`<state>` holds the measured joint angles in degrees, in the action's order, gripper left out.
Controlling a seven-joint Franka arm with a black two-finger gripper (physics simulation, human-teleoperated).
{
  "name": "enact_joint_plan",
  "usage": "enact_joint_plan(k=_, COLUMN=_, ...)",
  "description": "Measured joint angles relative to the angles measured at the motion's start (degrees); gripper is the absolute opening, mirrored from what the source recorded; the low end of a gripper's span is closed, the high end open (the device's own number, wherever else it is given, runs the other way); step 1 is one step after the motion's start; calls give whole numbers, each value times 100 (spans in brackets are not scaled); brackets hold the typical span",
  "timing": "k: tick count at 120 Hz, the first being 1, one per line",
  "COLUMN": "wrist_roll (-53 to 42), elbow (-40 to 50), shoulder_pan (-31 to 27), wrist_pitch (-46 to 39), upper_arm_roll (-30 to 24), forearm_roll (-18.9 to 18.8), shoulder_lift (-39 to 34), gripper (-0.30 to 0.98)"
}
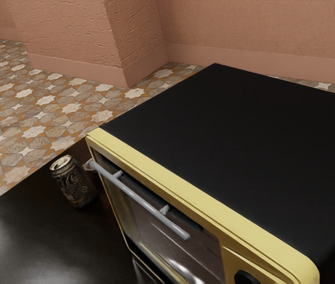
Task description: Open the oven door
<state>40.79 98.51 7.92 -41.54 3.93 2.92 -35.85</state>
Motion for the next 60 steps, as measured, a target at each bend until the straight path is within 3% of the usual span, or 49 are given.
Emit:
enact_joint_plan(k=14, wrist_roll=1882, elbow=177, shoulder_pan=45, wrist_pitch=-971, upper_arm_roll=-50, forearm_roll=47, shoulder_lift=-297, gripper=69)
enact_joint_plan(k=30, wrist_roll=3676, elbow=-220, shoulder_pan=133, wrist_pitch=-1514, upper_arm_roll=-503, forearm_roll=74, shoulder_lift=-246, gripper=69)
enact_joint_plan(k=40, wrist_roll=4618, elbow=-500, shoulder_pan=123, wrist_pitch=-1758, upper_arm_roll=-1033, forearm_roll=106, shoulder_lift=-76, gripper=69)
enact_joint_plan(k=60, wrist_roll=6064, elbow=157, shoulder_pan=-269, wrist_pitch=-2845, upper_arm_roll=-1985, forearm_roll=189, shoulder_lift=-255, gripper=69)
